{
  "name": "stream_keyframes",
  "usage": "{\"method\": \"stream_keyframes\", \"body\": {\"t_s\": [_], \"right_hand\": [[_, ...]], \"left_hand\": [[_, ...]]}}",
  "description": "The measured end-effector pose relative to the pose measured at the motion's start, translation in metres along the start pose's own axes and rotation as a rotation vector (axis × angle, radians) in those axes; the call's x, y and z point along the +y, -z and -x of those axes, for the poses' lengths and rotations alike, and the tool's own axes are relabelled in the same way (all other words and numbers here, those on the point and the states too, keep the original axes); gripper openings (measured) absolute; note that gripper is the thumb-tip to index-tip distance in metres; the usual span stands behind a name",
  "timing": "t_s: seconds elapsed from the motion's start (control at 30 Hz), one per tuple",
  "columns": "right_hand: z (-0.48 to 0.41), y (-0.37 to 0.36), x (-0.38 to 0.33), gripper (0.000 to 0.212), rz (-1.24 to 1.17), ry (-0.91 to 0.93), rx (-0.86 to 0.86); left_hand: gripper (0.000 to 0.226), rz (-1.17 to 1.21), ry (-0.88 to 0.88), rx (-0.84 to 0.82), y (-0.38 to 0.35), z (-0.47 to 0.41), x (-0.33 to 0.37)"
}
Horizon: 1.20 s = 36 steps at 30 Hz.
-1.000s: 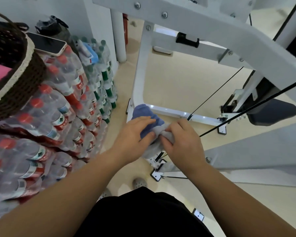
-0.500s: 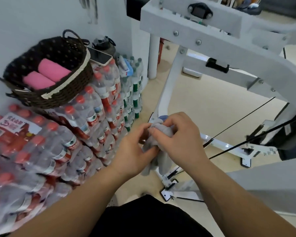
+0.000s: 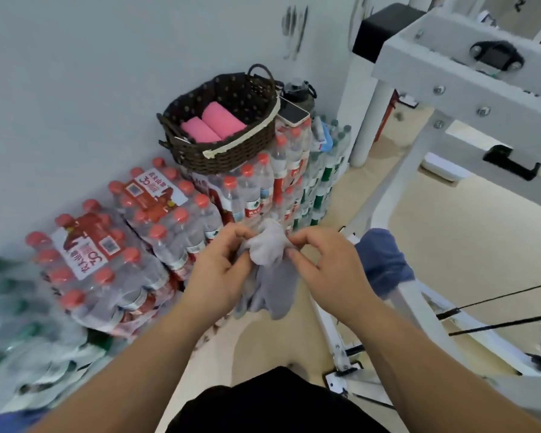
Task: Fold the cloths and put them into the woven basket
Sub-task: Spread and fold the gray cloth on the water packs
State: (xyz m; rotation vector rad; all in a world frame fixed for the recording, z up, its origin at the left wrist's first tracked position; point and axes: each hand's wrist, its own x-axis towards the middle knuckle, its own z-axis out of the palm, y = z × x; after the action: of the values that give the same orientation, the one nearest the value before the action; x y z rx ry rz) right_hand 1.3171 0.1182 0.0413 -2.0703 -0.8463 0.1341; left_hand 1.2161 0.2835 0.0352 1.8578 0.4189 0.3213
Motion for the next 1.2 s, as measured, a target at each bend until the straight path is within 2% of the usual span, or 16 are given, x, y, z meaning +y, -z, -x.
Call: {"method": "stream_keyframes", "body": {"t_s": [0.2,0.4,0.53,0.6,0.7,0.77,0.83,1.0,1.1,1.2], "right_hand": [[-0.022,-0.055,-0.043,0.011,-0.032,0.083,-0.182],[-0.026,-0.121,-0.11,0.011,0.006,0.179,-0.282],[-0.014,-0.153,-0.151,0.011,0.001,0.21,-0.265],[-0.006,-0.165,-0.164,0.01,0.026,0.212,-0.286],[0.0,-0.183,-0.168,0.022,0.153,0.208,-0.429],[0.001,-0.197,-0.167,0.024,0.349,0.266,-0.56],[0.001,-0.21,-0.167,0.024,0.5,0.32,-0.62],[-0.008,-0.229,-0.158,0.03,0.488,0.333,-0.648],[-0.02,-0.233,-0.148,0.015,0.504,0.31,-0.668],[-0.038,-0.229,-0.134,0.009,0.506,0.236,-0.657]], "left_hand": [[0.024,-0.251,-0.052,0.079,0.082,0.036,-0.034],[0.027,-0.246,0.07,0.18,0.165,0.08,-0.063],[0.026,-0.184,0.043,0.323,0.207,0.108,-0.065],[0.027,-0.225,0.009,0.403,0.227,0.121,-0.066],[0.029,-0.232,0.04,0.47,0.258,0.139,-0.073],[0.027,-0.266,0.072,0.496,0.275,0.149,-0.081],[0.021,-0.276,0.117,0.538,0.29,0.157,-0.092],[0.017,-0.218,0.253,0.528,0.313,0.178,-0.12],[0.015,-0.22,0.304,0.54,0.322,0.186,-0.13],[0.012,-0.285,0.342,0.545,0.329,0.19,-0.141]]}}
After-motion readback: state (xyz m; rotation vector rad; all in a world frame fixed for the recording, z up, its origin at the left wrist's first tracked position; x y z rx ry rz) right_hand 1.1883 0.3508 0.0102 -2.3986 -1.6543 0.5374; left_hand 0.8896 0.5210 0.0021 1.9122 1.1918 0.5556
